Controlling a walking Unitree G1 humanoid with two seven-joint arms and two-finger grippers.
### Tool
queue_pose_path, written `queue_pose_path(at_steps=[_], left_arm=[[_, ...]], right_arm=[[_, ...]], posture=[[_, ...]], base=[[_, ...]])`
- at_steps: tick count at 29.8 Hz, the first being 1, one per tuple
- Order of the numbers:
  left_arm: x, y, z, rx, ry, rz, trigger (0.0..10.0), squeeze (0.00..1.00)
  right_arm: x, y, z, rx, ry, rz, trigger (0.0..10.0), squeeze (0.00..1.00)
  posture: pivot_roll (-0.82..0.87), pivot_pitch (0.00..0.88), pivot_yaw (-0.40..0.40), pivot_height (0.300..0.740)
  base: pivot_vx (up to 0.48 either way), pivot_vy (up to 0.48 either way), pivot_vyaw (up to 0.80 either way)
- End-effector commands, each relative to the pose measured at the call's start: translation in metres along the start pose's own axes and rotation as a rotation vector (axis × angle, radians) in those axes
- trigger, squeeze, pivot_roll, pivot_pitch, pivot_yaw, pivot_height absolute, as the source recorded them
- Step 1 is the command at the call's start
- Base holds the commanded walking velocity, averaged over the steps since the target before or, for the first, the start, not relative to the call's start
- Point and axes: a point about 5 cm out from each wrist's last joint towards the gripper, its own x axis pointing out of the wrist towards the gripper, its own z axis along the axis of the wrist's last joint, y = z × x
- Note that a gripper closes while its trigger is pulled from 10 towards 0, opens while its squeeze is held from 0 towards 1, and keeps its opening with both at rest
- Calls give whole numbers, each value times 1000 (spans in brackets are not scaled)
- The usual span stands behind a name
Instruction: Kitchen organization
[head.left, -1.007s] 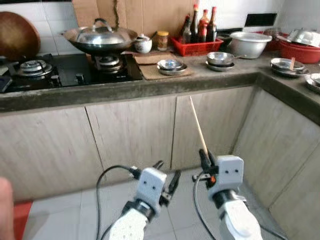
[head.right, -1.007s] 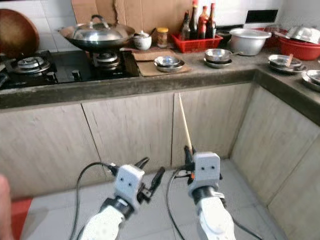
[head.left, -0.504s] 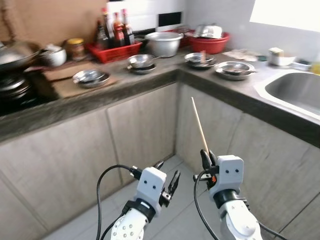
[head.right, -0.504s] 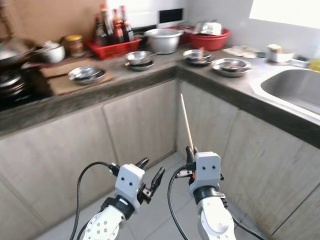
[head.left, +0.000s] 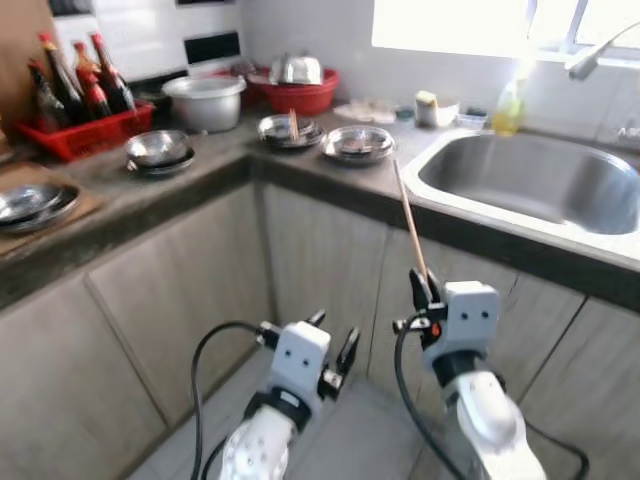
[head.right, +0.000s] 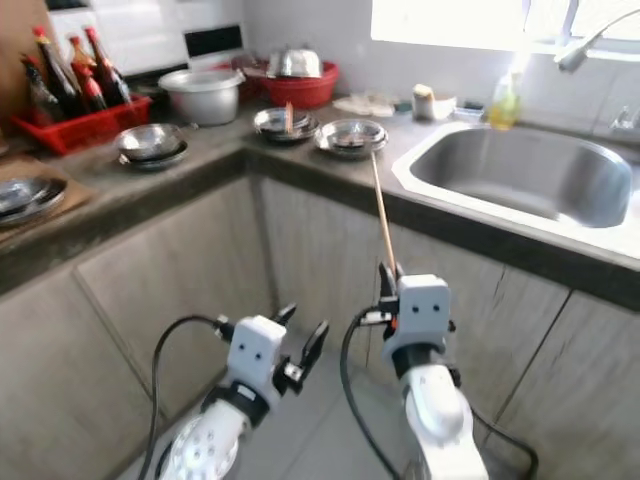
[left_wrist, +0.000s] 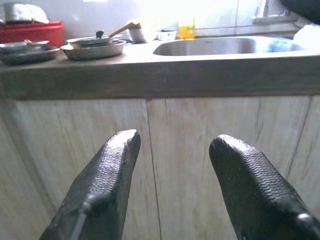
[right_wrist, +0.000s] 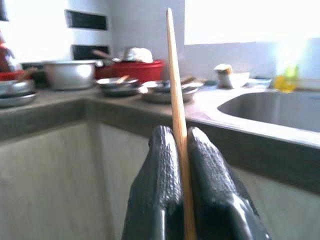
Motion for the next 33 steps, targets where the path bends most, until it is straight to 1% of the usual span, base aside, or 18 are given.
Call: queue_pose_path(at_steps=[1,4,5,10,14,17,19,22,25,30,32,33], left_arm=[[4,-7,7,-13,-21,-22,10000,0],[6,-5,9,-11,-29,-18,10000,0],[7,-2,10,-5,-34,-8,10000,0],[12,5,13,0,-45,11,10000,0],[13,6,14,5,-49,11,10000,0],[14,8,14,8,-49,17,10000,0],[14,8,14,10,-48,19,10000,0],[17,17,13,11,-48,61,10000,0],[18,18,14,13,-53,64,10000,0],[20,18,14,14,-56,61,10000,0],[21,16,15,12,-60,55,10000,0],[21,15,15,12,-61,54,10000,0]], right_arm=[[3,-10,5,-40,-8,-23,10000,0],[8,-16,9,-69,-16,-34,10000,0],[10,-19,10,-85,-15,-37,10000,0],[13,-26,9,-118,-3,-44,10000,0],[15,-27,10,-132,1,-38,10000,0],[21,-29,13,-160,-1,-16,10000,0],[22,-30,14,-158,-2,-14,10000,0],[29,-31,21,-173,-10,2,10000,0],[33,-31,25,-185,-18,12,10000,0],[38,-29,31,-176,-35,41,10000,0],[42,-29,35,-204,-47,65,10000,0],[43,-29,35,-210,-49,68,10000,0]], posture=[[-5,0,-32,740],[-7,0,-32,740],[-7,0,-32,740],[-8,0,-33,740],[-8,0,-33,740],[-8,0,-36,740],[-8,0,-36,740],[-8,0,-39,740],[-7,0,-40,740],[-9,0,-40,740],[-11,0,-40,740],[-11,0,-41,740]], base=[[296,0,-800],[295,0,-800],[292,0,-800],[295,0,-800],[296,0,-800],[295,0,0],[296,0,0],[295,0,0],[296,0,0],[295,0,0],[294,0,0],[296,0,800]])
